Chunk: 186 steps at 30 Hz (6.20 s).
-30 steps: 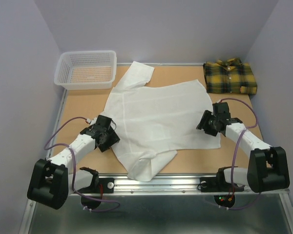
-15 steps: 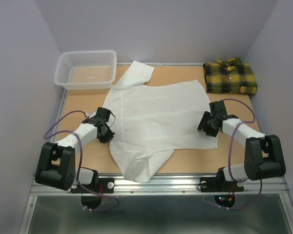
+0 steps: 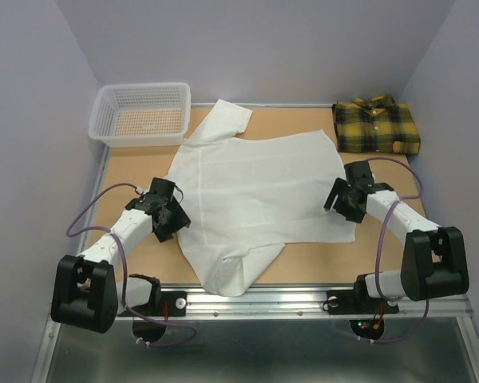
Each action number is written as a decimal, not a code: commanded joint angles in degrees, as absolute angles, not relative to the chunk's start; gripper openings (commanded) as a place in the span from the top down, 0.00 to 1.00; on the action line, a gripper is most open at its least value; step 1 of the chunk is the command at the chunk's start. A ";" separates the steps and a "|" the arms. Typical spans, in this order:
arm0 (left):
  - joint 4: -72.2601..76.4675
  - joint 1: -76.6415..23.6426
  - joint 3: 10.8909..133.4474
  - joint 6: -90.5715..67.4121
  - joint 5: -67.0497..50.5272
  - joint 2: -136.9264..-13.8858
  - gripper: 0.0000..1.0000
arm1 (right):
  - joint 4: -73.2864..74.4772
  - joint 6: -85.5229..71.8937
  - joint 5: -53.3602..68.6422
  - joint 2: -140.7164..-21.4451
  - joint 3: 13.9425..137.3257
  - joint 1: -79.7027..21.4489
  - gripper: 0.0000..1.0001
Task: Fold and stack the long sleeve shirts
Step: Flatten the shirt out, then fold the shirt
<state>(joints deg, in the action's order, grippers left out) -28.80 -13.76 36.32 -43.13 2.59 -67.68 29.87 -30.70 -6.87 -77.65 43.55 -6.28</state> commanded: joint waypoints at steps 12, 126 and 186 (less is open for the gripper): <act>-35.51 -21.53 35.24 -45.44 -3.95 -71.37 0.45 | 37.09 -31.99 -10.81 -72.95 46.94 -5.63 0.23; -26.99 -5.36 50.61 -25.67 -8.79 -67.58 0.32 | 19.78 -3.69 7.46 -74.98 58.46 -32.85 0.28; -4.84 -11.16 35.33 -22.15 1.59 -59.85 0.01 | 29.33 -15.21 2.37 -77.09 54.20 -54.75 0.93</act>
